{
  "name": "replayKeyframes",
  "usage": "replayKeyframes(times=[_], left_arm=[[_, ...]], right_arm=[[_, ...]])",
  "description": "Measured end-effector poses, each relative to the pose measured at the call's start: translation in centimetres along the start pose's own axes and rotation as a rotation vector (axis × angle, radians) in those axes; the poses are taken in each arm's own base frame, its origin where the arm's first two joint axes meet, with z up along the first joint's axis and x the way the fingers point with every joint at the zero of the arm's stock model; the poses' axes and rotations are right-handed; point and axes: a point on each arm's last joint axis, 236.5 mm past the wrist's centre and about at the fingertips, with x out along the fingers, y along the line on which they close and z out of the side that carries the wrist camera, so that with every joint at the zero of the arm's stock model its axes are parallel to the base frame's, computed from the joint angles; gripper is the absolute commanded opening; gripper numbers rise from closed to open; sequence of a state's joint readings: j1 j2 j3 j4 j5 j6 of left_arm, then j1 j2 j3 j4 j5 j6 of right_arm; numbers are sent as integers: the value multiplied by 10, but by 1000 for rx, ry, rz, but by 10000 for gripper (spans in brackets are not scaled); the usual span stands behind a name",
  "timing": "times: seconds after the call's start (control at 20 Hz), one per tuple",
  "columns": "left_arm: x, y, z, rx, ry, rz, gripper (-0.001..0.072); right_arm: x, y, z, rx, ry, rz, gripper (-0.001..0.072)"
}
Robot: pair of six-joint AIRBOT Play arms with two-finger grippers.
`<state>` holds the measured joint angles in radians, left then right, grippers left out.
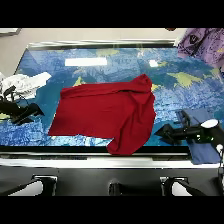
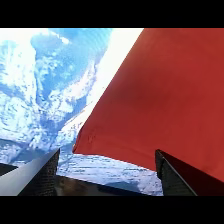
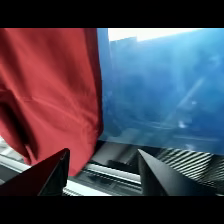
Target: Fold the clothes and pants, and hang the long-sleeved shirts on hangers.
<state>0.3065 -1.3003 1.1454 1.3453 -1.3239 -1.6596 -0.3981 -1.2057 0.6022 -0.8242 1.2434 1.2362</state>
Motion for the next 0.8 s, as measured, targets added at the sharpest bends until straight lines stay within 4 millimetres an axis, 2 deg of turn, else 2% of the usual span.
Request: replayKeyframes(times=[0.15,0.4,0.65,0.8], left_arm=[[2,1,-2,-2,4,2,681],[3,2,-3,-46,7,3,690],[3,4,-9,-97,32,6,690],[-1,11,-11,-117,39,-1,690]], right_arm=[[13,1,-7,14,-20,48,495],[21,1,-7,18,-48,69,495],[47,17,-20,-41,2,45,473],[61,20,-23,-43,9,13,168]])
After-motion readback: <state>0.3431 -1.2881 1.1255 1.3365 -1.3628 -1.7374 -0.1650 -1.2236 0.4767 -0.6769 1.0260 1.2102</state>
